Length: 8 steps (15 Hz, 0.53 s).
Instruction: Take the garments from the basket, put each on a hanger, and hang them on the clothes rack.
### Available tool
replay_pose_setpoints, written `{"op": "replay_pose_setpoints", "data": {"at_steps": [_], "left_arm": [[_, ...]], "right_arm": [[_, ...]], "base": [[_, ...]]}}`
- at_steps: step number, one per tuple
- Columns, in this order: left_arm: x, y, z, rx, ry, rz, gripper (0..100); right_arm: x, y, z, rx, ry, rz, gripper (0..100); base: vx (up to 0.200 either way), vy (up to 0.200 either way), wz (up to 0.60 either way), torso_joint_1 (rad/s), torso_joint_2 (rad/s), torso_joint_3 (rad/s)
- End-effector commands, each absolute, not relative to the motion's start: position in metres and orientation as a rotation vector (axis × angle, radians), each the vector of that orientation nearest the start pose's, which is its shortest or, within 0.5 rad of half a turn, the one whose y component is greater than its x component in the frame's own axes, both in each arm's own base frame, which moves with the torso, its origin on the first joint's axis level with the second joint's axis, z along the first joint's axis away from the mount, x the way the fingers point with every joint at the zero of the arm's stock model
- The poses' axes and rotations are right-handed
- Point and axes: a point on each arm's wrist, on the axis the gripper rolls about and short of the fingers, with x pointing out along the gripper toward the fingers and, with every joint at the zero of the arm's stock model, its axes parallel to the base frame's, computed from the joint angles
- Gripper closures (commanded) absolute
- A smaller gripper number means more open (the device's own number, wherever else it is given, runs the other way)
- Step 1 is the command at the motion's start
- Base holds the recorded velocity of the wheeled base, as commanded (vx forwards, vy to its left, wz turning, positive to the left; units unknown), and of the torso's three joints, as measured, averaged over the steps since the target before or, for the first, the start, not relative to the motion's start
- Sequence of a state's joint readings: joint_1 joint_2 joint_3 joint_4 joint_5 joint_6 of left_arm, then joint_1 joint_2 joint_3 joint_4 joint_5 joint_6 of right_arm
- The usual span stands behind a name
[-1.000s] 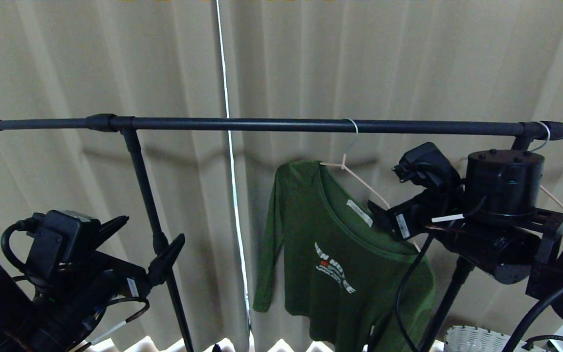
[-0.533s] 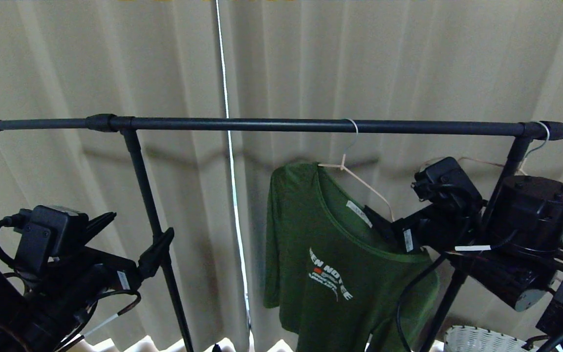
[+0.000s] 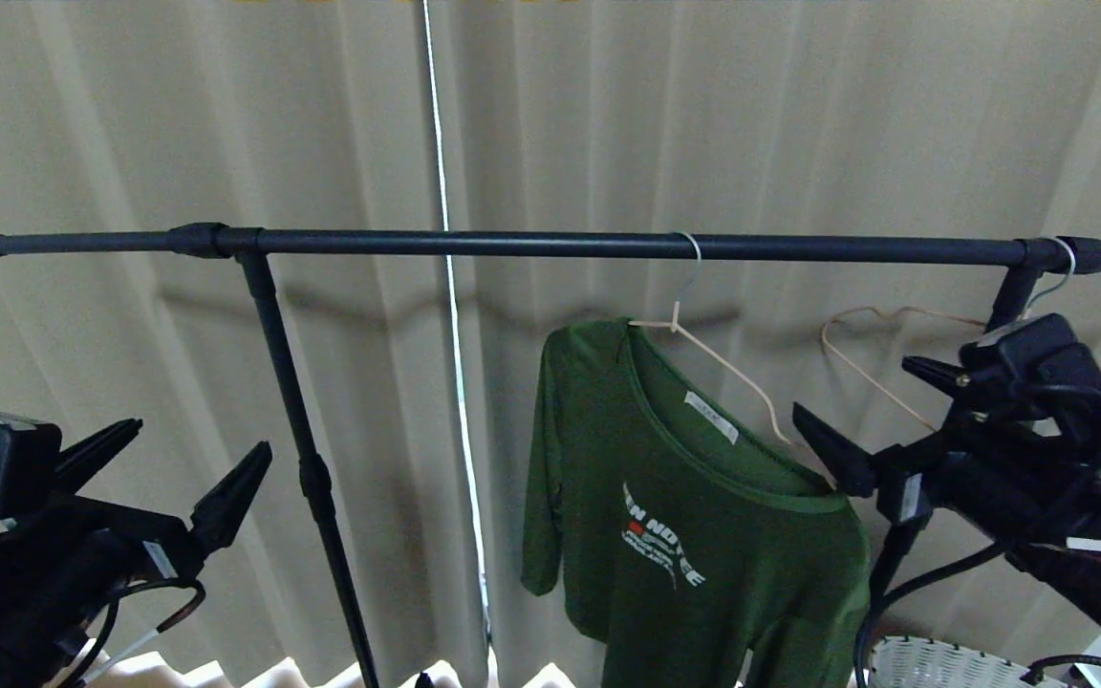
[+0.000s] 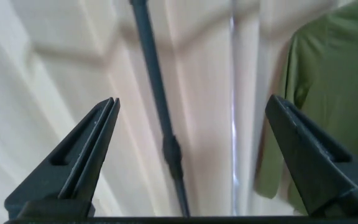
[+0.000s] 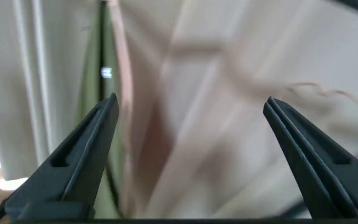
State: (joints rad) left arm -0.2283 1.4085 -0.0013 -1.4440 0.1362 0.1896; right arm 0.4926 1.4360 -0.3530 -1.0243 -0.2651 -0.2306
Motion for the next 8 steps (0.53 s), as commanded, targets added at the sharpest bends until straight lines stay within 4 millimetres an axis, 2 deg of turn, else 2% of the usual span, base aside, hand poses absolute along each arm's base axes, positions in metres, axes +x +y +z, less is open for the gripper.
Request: {"op": "replay_pose_setpoints", "data": {"at_steps": [1,2,3,4,5,8], "left_arm": [[0.138,-0.026,0.149,0.187,-0.078,-0.062,0],[0.131,-0.024,0.149,0.209,-0.066,-0.064,0],[0.131,-0.024,0.149,0.209,-0.066,-0.064,0],[0.122,-0.022,0.147,0.224,-0.028,-0.07,0],[0.12,-0.022,0.147,0.226,-0.014,-0.071,0],[0.11,-0.02,0.144,0.234,0.032,-0.076,0]], "right_arm": [[0.168,0.075,0.18,-0.234,-0.012,0.181,0],[0.162,0.067,0.179,-0.242,0.007,0.156,0],[0.162,0.067,0.179,-0.242,0.007,0.156,0],[0.155,0.05,0.173,-0.26,0.081,0.093,0],[0.151,0.044,0.17,-0.267,0.115,0.069,0],[0.132,0.037,0.166,-0.244,0.201,0.069,0]], "base": [[0.0,0.0,0.0,0.0,0.0,0.0],[0.0,0.0,0.0,0.0,0.0,0.0],[0.0,0.0,0.0,0.0,0.0,0.0],[0.0,0.0,0.0,0.0,0.0,0.0],[0.0,0.0,0.0,0.0,0.0,0.0],[0.0,0.0,0.0,0.0,0.0,0.0]]}}
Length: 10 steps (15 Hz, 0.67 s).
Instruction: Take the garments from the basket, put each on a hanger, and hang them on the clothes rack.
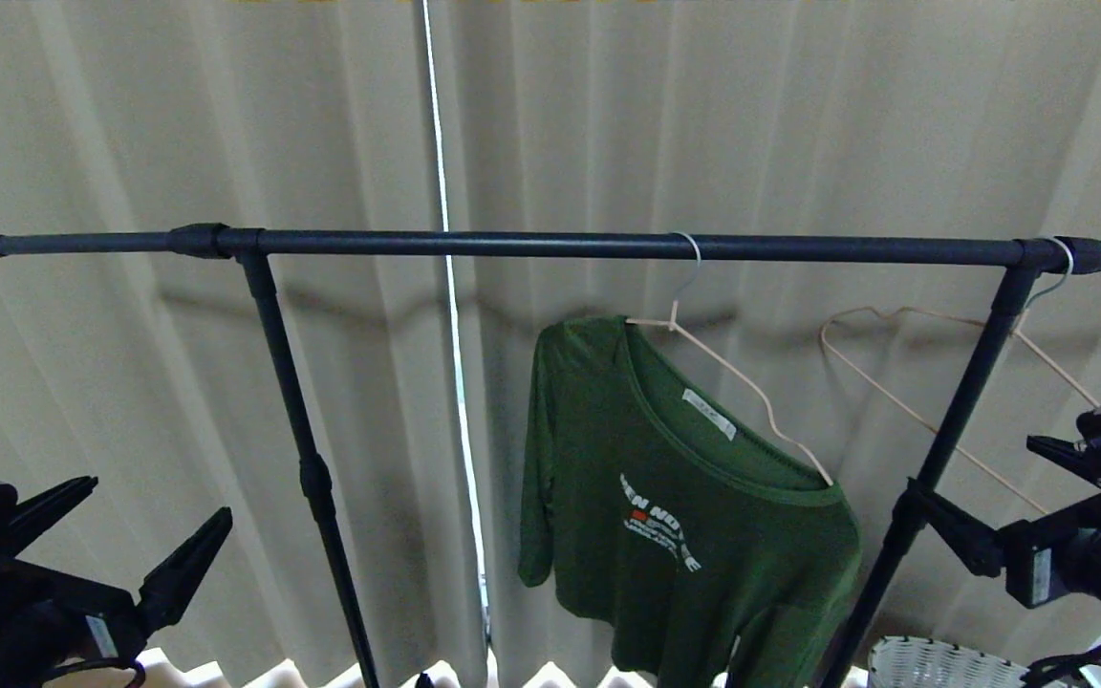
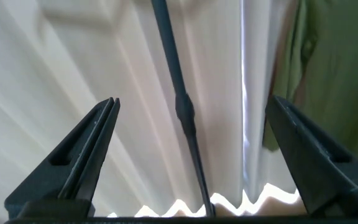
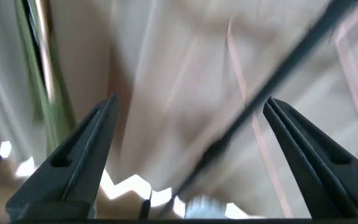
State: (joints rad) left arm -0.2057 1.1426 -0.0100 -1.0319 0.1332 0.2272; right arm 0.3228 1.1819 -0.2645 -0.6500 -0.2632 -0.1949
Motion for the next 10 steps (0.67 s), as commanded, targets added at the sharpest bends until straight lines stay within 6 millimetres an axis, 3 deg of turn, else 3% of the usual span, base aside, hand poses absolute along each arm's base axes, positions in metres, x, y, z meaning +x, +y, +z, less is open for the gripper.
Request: {"op": "replay_pose_setpoints", "data": {"at_steps": [1,6,10], "left_arm": [[0.108,-0.019,0.144,0.236,0.045,-0.075,0],[0.108,-0.016,0.141,0.24,0.092,-0.051,0],[0.108,-0.016,0.141,0.241,0.098,-0.054,0]], "right_arm": [[0.128,0.035,0.163,-0.233,0.237,0.071,0],[0.118,0.035,0.142,-0.075,0.338,0.193,0],[0.108,0.033,0.124,-0.072,0.406,0.217,0]], "base": [[0.0,0.0,0.0,0.0,0.0,0.0],[0.0,0.0,0.0,0.0,0.0,0.0],[0.0,0.0,0.0,0.0,0.0,0.0]]}}
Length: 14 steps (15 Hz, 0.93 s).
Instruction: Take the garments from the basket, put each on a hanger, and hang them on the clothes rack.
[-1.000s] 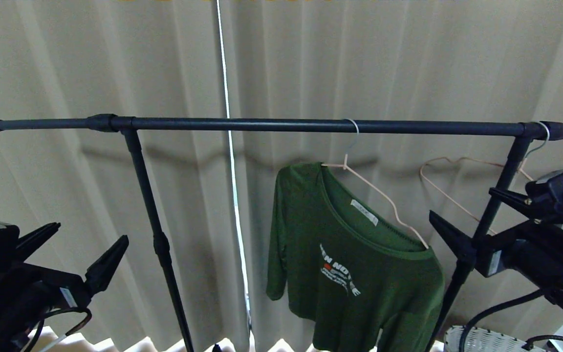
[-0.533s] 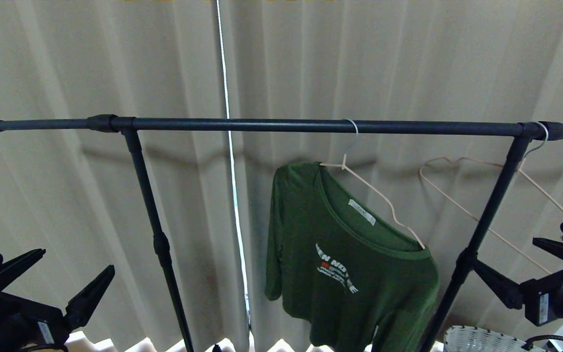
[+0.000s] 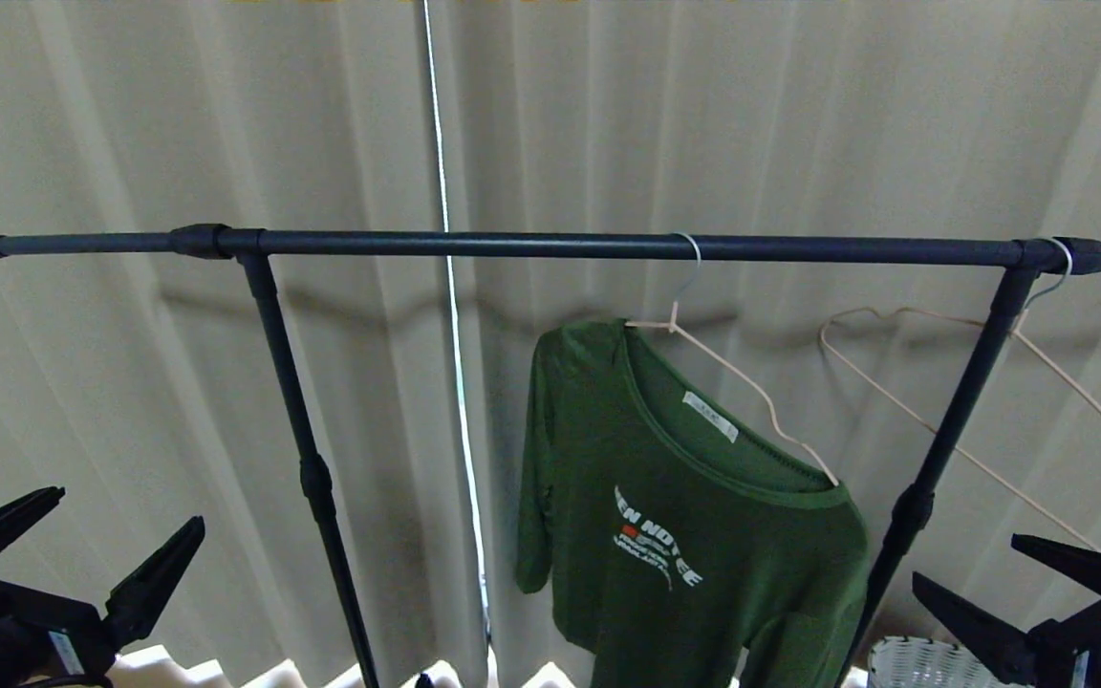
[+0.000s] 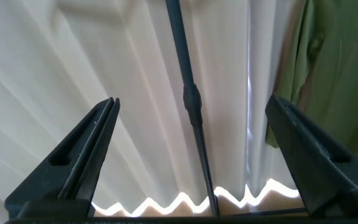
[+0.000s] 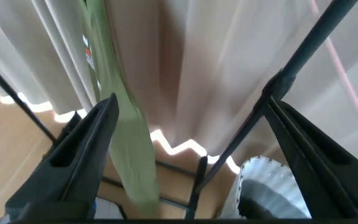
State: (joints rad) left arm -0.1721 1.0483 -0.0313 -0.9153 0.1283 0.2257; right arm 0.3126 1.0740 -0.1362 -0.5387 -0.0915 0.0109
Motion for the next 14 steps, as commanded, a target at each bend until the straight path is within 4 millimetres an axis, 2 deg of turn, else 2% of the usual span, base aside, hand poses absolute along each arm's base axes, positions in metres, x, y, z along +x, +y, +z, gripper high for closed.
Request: {"op": "replay_pose_setpoints", "data": {"at_steps": [1,10,14], "left_arm": [[0.108,-0.016,0.141,0.241,0.098,-0.054,0],[0.11,-0.017,0.137,0.244,0.118,-0.064,0],[0.109,-0.017,0.137,0.246,0.121,-0.065,0]], "right_arm": [[0.109,0.033,0.123,-0.088,0.412,0.218,0],[0.098,0.03,0.104,-0.154,0.482,0.228,0],[0.096,0.029,0.101,-0.159,0.498,0.223,0]], "base": [[0.0,0.0,0.0,0.0,0.0,0.0],[0.0,0.0,0.0,0.0,0.0,0.0],[-0.2,0.0,0.0,0.01,0.01,-0.002]]}}
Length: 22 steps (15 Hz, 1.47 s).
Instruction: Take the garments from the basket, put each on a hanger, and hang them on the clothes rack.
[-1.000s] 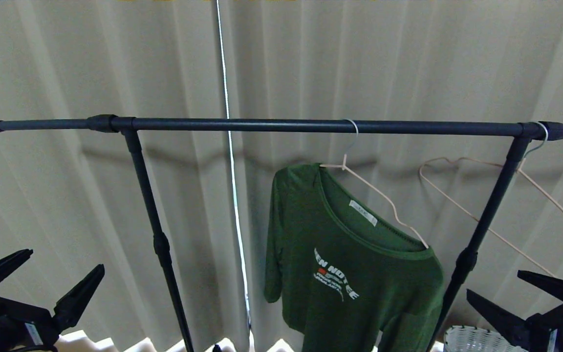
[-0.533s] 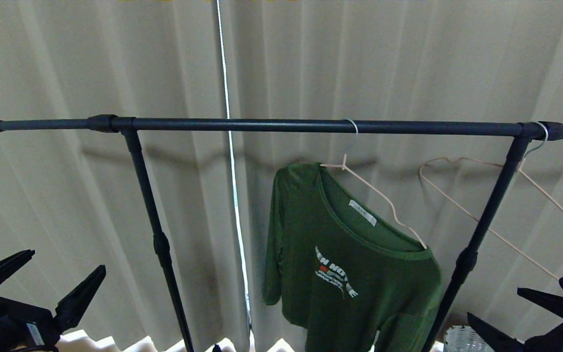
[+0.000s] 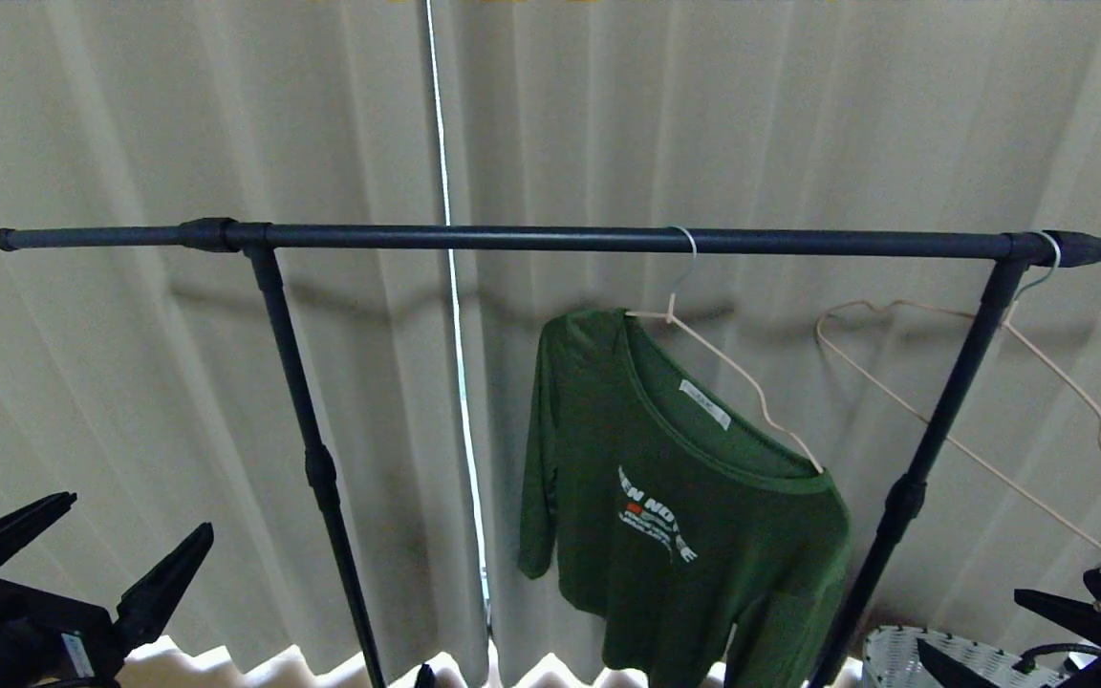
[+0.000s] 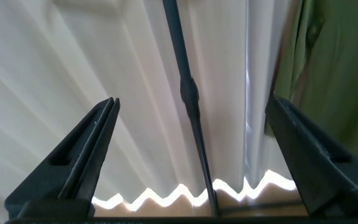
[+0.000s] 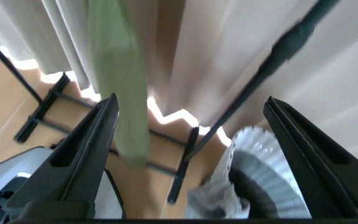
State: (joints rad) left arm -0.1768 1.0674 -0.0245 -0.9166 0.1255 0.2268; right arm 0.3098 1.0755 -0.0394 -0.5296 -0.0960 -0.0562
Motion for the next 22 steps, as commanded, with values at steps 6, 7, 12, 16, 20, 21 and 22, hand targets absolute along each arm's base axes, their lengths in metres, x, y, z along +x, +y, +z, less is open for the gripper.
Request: {"op": "replay_pose_setpoints", "data": {"at_steps": [6,7,12,16,20,21,22], "left_arm": [[0.1101,-0.0168,0.1342,0.247,0.138,-0.067,0],[0.1113,-0.0168,0.1333,0.248,0.146,-0.066,0],[0.1113,-0.0168,0.1326,0.243,0.15,-0.066,0],[0.1123,-0.017,0.1318,0.244,0.158,-0.067,0],[0.1131,-0.0171,0.1311,0.246,0.164,-0.068,0],[0.1131,-0.0171,0.1311,0.246,0.164,-0.068,0],[0.1125,-0.017,0.1299,0.247,0.168,-0.068,0]], "right_arm": [[0.0955,0.0283,0.0993,-0.161,0.507,0.221,0],[0.0955,0.0283,0.0993,-0.161,0.507,0.221,0],[0.0953,0.0282,0.099,-0.164,0.509,0.22,0],[0.095,0.028,0.0982,-0.166,0.512,0.219,0],[0.0951,0.028,0.0979,-0.169,0.514,0.218,0],[0.0951,0.028,0.0979,-0.169,0.514,0.218,0],[0.0951,0.028,0.0979,-0.169,0.514,0.218,0]], "base": [[-0.2,0.0,0.0,-0.002,0.0,0.006],[-0.2,0.0,0.0,0.007,0.01,0.002],[-0.12,0.0,0.0,-0.001,0.0,0.0],[0.0,0.0,0.0,0.0,0.0,0.0],[0.0,0.0,0.0,0.0,0.0,0.0],[0.0,0.0,0.0,-0.032,0.11,0.051],[0.0,0.0,0.0,-0.124,0.27,0.144]]}}
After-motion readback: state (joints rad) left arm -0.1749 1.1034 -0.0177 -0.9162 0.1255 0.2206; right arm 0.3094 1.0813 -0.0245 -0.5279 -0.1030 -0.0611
